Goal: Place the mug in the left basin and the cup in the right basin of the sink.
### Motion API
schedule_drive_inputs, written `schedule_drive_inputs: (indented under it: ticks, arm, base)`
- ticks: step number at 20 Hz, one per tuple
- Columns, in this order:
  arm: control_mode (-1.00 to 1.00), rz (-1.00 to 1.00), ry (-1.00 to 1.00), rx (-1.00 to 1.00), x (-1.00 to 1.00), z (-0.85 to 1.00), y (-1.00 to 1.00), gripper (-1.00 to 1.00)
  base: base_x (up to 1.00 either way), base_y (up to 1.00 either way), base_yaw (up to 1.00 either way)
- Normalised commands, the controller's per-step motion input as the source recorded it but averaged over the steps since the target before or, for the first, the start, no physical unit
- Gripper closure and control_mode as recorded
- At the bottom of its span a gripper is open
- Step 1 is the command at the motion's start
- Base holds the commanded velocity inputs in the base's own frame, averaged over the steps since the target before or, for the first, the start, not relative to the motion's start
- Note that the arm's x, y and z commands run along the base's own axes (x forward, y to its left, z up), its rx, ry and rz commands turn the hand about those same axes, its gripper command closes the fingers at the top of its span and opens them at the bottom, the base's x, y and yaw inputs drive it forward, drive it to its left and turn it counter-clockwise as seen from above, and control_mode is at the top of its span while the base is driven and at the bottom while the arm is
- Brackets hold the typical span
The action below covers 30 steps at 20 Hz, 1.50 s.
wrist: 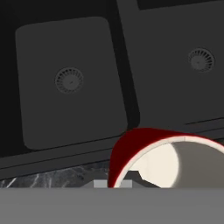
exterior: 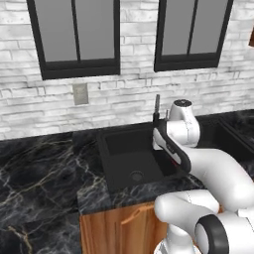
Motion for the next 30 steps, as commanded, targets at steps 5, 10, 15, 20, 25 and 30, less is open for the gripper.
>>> schedule_drive_inputs:
  ticks: [5,10,15,20,25,30]
  arm:
    - [1.0,0.0,0.0,0.0,0.0,0.0,0.0,1.0]
    - [1.0,0.0,0.0,0.0,0.0,0.0,0.0,1.0]
    - [-1.0,0.0,0.0,0.0,0.2,-0.02,0.06,1.0]
    - [-1.0,0.03,0.04,0.0,0.79,-0.13,0.13,1.0]
    - [-1.0,0.06,0.13,0.01,0.99,-0.18,0.2,1.0]
    - [-1.0,0.05,0.17,0.01,0.9,-0.22,0.44,1.0]
  base:
    - [0.0,0.08,0.01]
    - [0.0,0.0,0.0]
    - [0.0,0.0,0.0]
    - [0.0,0.0,0.0]
    - [0.0,0.0,0.0]
    - [0.0,0.0,0.0]
